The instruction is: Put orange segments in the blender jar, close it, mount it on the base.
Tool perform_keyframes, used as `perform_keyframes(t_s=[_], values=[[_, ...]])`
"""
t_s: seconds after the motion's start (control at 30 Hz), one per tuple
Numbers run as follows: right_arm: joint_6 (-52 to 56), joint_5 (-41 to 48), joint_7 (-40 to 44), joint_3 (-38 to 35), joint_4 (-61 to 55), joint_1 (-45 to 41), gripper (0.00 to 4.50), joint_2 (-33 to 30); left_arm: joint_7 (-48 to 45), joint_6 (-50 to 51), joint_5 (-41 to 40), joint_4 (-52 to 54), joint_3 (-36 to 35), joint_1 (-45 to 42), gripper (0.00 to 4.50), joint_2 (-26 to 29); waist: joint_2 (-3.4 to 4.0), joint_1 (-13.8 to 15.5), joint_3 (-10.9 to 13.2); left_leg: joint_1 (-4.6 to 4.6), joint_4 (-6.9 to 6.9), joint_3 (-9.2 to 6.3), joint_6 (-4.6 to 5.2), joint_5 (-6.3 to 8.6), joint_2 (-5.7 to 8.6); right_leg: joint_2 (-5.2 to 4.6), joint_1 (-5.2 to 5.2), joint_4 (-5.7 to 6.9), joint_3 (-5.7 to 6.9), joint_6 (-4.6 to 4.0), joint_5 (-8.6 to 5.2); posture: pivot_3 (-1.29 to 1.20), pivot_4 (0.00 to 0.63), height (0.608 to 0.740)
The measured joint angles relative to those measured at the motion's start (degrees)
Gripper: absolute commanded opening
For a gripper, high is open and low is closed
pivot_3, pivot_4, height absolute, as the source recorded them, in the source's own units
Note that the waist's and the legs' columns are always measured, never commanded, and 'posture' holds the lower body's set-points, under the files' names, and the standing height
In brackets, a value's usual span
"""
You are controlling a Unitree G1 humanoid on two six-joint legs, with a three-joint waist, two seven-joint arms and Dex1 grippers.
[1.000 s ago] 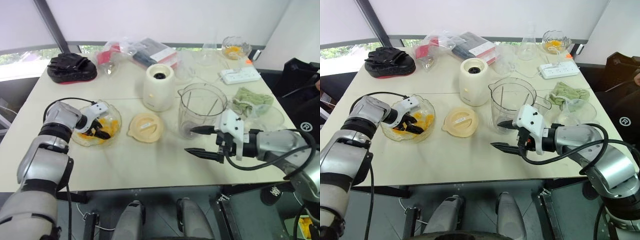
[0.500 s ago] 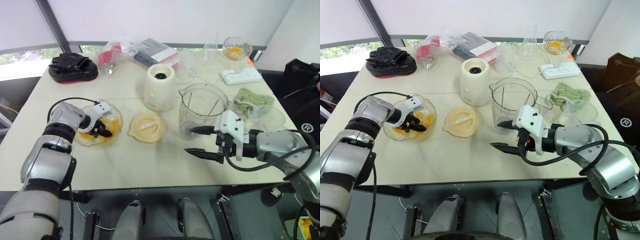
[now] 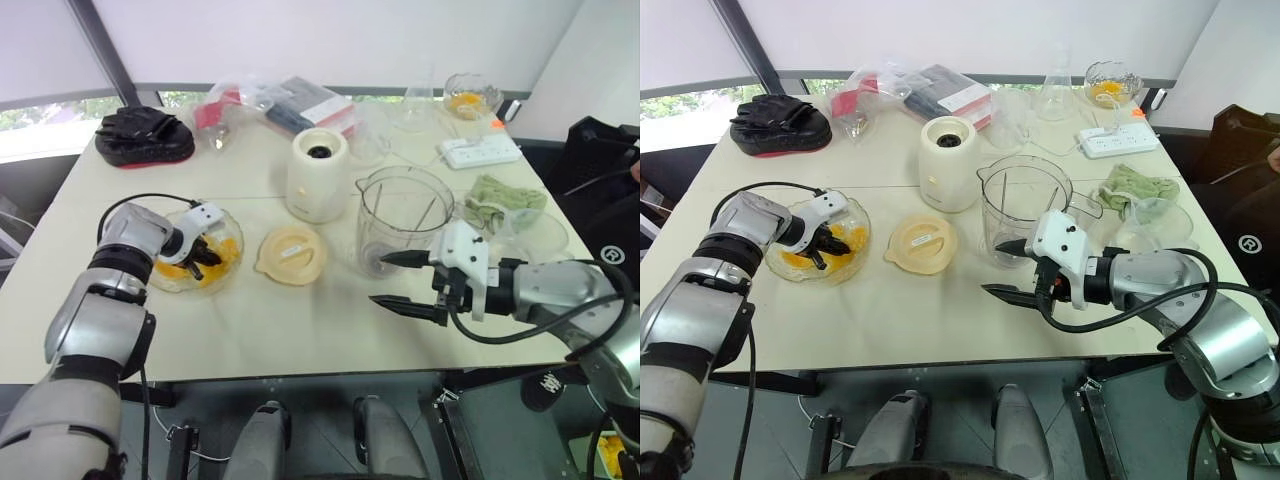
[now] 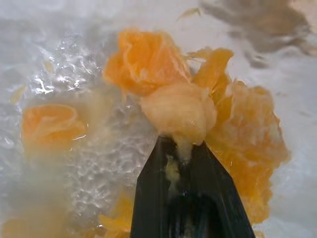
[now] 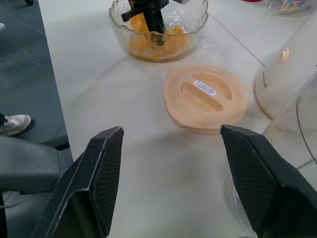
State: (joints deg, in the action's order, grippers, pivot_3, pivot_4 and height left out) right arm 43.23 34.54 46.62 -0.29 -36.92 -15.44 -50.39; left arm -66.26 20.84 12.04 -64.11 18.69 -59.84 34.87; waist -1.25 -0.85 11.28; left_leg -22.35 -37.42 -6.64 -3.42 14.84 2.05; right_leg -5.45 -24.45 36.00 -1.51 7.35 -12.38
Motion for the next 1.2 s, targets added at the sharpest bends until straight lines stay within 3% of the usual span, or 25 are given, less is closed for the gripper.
perform_keyframes(t_s=[0.33, 0.53, 0.77, 0.97, 1.2], values=[[-0.1, -0.3, 0.0, 0.2, 0.0, 0.2, 3.28, 0.5, 0.1, 0.3, -0.2, 0.0, -0.5, 0.0, 0.11, 0.0, 0.00, 0.0, 0.0, 0.00, 0.00, 0.00, 0.00, 0.00, 0.00, 0.00, 0.00, 0.00, 0.00, 0.00, 0.00, 0.00, 0.150, 0.740], [-0.4, -0.8, 0.0, 0.7, 0.1, 0.2, 3.28, 1.1, -0.2, 5.9, -4.2, 5.1, -6.2, 0.8, 0.11, 1.1, 0.00, -0.1, 0.0, -0.01, 0.00, -0.01, 0.00, 0.00, 0.00, 0.00, 0.00, 0.00, 0.00, 0.00, 0.00, 0.00, 0.150, 0.740], [-0.8, -1.5, 0.6, 1.9, 1.1, -0.2, 3.28, 1.8, 0.6, 23.0, -12.8, 30.8, -14.4, 13.2, 0.11, 5.1, 0.01, -0.7, 0.0, 0.02, 0.04, -0.02, 0.00, 0.00, -0.02, 0.00, -0.03, 0.04, 0.00, 0.00, 0.00, 0.00, 0.150, 0.740], [-1.8, -2.3, 1.3, 2.2, 2.2, -0.5, 3.28, 2.1, 6.2, 34.5, -19.6, 46.6, -22.9, 20.5, 0.11, 6.1, 0.01, -0.1, 0.0, 0.01, -0.01, -0.04, -0.01, 0.00, -0.02, 0.00, -0.02, 0.04, 0.00, -0.01, 0.00, 0.00, 0.150, 0.740], [-2.4, -2.9, 1.1, 2.4, 2.3, -0.5, 3.28, 2.8, 16.2, 39.9, -29.6, 58.1, -38.0, 25.2, 0.11, -0.3, 0.01, 0.0, 0.0, 0.02, 0.01, -0.03, -0.01, 0.00, -0.02, -0.02, -0.02, 0.00, 0.00, -0.02, 0.01, 0.00, 0.150, 0.740]])
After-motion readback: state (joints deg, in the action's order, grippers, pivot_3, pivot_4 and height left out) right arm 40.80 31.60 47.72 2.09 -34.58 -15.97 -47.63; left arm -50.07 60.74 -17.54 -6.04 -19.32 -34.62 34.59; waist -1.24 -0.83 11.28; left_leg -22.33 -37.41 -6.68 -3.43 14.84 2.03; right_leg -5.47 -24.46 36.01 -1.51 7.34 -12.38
